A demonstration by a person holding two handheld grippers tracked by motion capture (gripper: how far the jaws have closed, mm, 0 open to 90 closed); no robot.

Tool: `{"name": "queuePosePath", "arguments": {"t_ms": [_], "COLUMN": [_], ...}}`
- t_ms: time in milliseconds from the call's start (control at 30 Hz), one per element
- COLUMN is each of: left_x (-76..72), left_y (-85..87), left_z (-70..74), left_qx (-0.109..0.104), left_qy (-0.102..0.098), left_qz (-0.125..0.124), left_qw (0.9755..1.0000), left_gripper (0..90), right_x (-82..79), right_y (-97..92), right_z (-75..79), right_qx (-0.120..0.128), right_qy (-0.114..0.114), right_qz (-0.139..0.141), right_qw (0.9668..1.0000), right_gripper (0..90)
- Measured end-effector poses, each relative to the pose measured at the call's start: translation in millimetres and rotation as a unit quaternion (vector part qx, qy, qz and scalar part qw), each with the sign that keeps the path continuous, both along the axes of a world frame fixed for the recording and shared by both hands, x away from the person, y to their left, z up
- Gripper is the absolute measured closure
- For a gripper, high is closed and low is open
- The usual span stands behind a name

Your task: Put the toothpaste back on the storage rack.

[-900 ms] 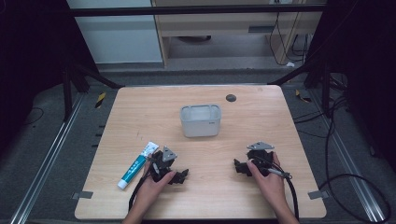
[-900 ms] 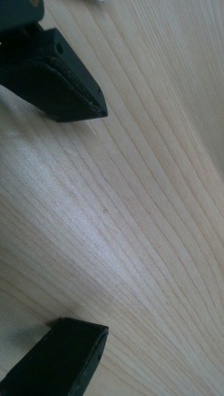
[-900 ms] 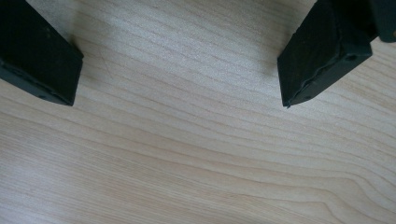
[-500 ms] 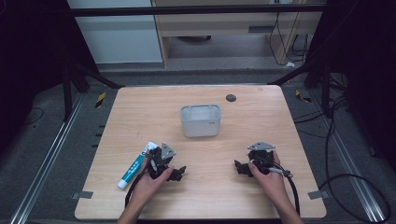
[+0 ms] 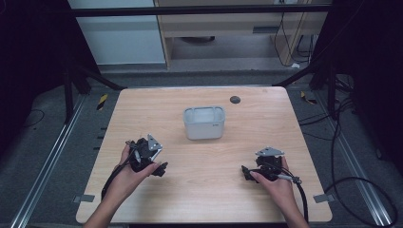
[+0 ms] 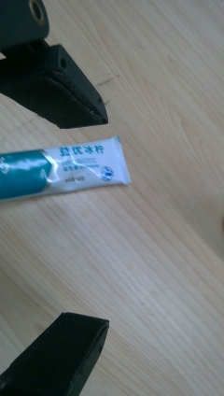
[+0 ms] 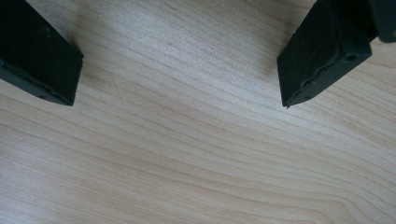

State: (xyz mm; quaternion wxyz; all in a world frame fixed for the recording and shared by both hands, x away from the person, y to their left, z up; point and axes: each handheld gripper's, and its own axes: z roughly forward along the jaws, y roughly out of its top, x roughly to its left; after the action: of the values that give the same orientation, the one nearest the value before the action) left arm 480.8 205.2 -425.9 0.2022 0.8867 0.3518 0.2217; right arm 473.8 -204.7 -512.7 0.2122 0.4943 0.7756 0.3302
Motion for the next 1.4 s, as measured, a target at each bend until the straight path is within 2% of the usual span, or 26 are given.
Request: {"name": "queuePosePath", "arguments": {"t_ms": [167,267,467,567,733,767,867,933,1067,1133,1233,1300,1400], "left_x": [-0.3,1.4,3.2,3.3,8.3,9.6,14.5,17.5,24.0,28.0,32.0,35.4,39.4], "left_y": [8.7,16.0,36.7,47.5,58.8,59.7,61.1,61.8,64.1,64.6,63.4,61.7,56.7], "left_z": [1.1,-1.0,-1.5,0.3,4.7,4.9,4.8,3.7,1.0,-1.5,-5.0,-7.4,-10.0], "left_qx": [0.019,0.038,0.052,0.041,0.035,0.034,0.049,0.05,0.041,0.026,0.018,-0.007,-0.001], "left_qy": [0.029,0.041,0.067,0.084,0.106,0.11,0.123,0.132,0.139,0.144,0.148,0.156,0.155], "left_qz": [0.003,0.015,0.048,0.056,0.069,0.07,0.073,0.076,0.083,0.087,0.09,0.095,0.097], "left_qw": [0.9994,0.9983,0.9952,0.994,0.9914,0.9909,0.9886,0.9871,0.986,0.9854,0.9847,0.9831,0.9831], "left_gripper": [3.4,4.5,4.1,9.5,14.2,17.7,21.1,24.5,31.0,33.2,36.0,36.3,36.3], "right_x": [-1.2,-1.4,-1.8,-1.9,-1.8,-1.8,-1.9,-1.7,-1.4,-1.4,-1.4,-1.4,-1.4], "right_y": [-2.3,-3.1,-7.0,-9.1,-9.4,-9.5,-9.5,-9.9,-10.5,-10.7,-10.7,-10.6,-10.7], "right_z": [0.1,0.1,0.0,0.0,0.0,0.0,0.0,0.0,0.0,-0.1,-0.1,0.0,-0.1], "right_qx": [0.0,0.0,0.001,0.0,0.0,0.0,0.0,0.0,-0.001,-0.002,-0.001,-0.001,-0.001], "right_qy": [0.001,0.001,0.001,0.0,0.0,0.0,0.0,0.0,0.0,-0.001,0.0,0.0,-0.001], "right_qz": [-0.002,-0.003,-0.003,-0.005,-0.005,-0.005,-0.006,-0.005,-0.004,-0.004,-0.004,-0.004,-0.004], "right_qw": [1.0,1.0,1.0,1.0,1.0,1.0,1.0,1.0,1.0,1.0,1.0,1.0,1.0], "right_gripper": [0.4,0.4,0.4,0.3,0.4,0.4,0.4,0.4,0.4,0.4,0.4,0.4,0.4]}}
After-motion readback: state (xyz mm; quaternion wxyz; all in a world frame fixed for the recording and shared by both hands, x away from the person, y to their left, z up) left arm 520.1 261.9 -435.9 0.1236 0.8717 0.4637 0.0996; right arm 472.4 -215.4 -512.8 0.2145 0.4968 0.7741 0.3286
